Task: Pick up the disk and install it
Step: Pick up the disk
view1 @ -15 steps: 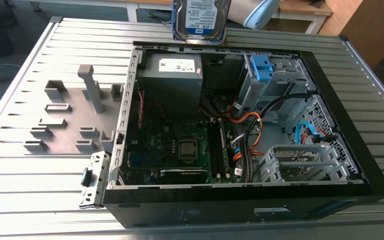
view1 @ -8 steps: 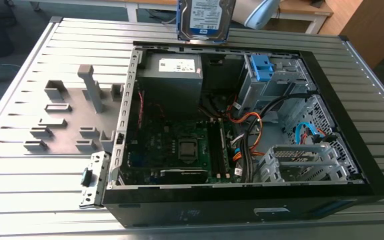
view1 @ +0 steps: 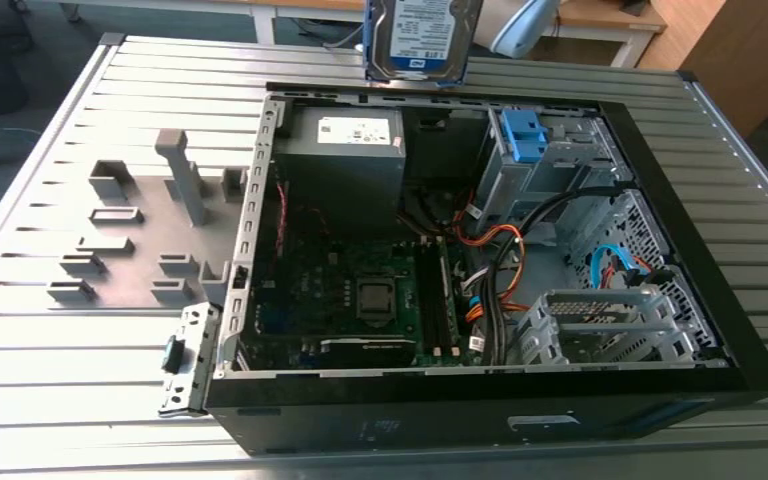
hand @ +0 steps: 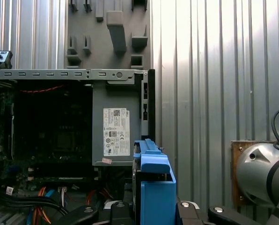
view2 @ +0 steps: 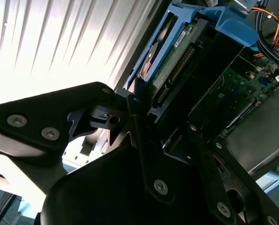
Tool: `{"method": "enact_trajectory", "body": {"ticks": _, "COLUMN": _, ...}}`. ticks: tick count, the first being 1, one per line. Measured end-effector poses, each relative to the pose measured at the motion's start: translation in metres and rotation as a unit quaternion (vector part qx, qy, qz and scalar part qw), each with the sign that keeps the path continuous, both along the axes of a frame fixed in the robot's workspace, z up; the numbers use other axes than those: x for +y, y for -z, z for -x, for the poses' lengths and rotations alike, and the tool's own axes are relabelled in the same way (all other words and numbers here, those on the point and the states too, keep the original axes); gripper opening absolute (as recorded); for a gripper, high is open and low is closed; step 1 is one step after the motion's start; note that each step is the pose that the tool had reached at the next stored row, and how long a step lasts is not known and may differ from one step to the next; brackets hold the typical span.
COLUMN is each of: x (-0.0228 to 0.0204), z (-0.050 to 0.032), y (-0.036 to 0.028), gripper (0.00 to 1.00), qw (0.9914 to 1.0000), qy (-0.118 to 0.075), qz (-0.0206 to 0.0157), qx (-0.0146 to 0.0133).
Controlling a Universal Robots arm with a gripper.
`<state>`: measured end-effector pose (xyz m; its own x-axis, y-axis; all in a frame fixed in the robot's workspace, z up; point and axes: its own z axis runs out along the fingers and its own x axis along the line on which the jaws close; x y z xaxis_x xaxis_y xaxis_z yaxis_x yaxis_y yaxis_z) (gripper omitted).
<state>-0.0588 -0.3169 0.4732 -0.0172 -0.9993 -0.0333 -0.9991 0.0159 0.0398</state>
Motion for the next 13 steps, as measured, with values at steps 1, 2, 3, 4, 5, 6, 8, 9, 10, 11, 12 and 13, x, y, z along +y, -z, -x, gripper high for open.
{"method": "enact_trajectory", "body": {"ticks": 1, "x": 0.0000, "z": -0.0013, "y": 0.0000, "gripper": 0.36, "qw": 1.00000, "qy": 0.000, "qz": -0.0001, "qx": 0.0000}}
{"method": "enact_trajectory", "body": {"ticks": 2, "x": 0.0000, "z": -0.0026, "y": 0.0000, "gripper": 0.36, "qw": 1.00000, "qy": 0.000, "qz": 0.0000, "qx": 0.0000}}
{"method": "enact_trajectory", "body": {"ticks": 3, "x": 0.0000, "z": -0.0037, "y": 0.0000, "gripper": 0.36, "qw": 1.00000, "qy": 0.000, "qz": 0.0000, "qx": 0.0000}}
{"method": "enact_trajectory", "body": {"ticks": 4, "x": 0.0000, "z": -0.0050, "y": 0.0000, "gripper": 0.36, "qw": 1.00000, "qy": 0.000, "qz": 0.0000, "qx": 0.0000}}
{"method": "enact_trajectory", "body": {"ticks": 5, "x": 0.0000, "z": -0.0062, "y": 0.0000, "gripper": 0.36, "qw": 1.00000, "qy": 0.000, "qz": 0.0000, "qx": 0.0000}}
{"method": "enact_trajectory", "body": {"ticks": 6, "x": 0.0000, "z": -0.0074, "y": 0.0000, "gripper": 0.36, "qw": 1.00000, "qy": 0.000, "qz": 0.0000, "qx": 0.0000}}
{"method": "enact_trajectory", "body": {"ticks": 8, "x": 0.0000, "z": -0.0101, "y": 0.0000, "gripper": 0.36, "qw": 1.00000, "qy": 0.000, "qz": 0.0000, "qx": 0.0000}}
{"method": "enact_trajectory", "body": {"ticks": 9, "x": 0.0000, "z": -0.0114, "y": 0.0000, "gripper": 0.36, "qw": 1.00000, "qy": 0.000, "qz": 0.0000, "qx": 0.0000}}
{"method": "enact_trajectory", "body": {"ticks": 10, "x": 0.0000, "z": -0.0126, "y": 0.0000, "gripper": 0.36, "qw": 1.00000, "qy": 0.000, "qz": 0.0000, "qx": 0.0000}}
{"method": "enact_trajectory", "body": {"ticks": 11, "x": 0.0000, "z": -0.0140, "y": 0.0000, "gripper": 0.36, "qw": 1.00000, "qy": 0.000, "qz": 0.0000, "qx": 0.0000}}
{"method": "enact_trajectory", "body": {"ticks": 12, "x": 0.0000, "z": -0.0152, "y": 0.0000, "gripper": 0.36, "qw": 1.00000, "qy": 0.000, "qz": 0.0000, "qx": 0.0000}}
{"method": "enact_trajectory", "body": {"ticks": 13, "x": 0.0000, "z": -0.0164, "y": 0.0000, "gripper": 0.36, "qw": 1.00000, "qy": 0.000, "qz": 0.0000, "qx": 0.0000}}
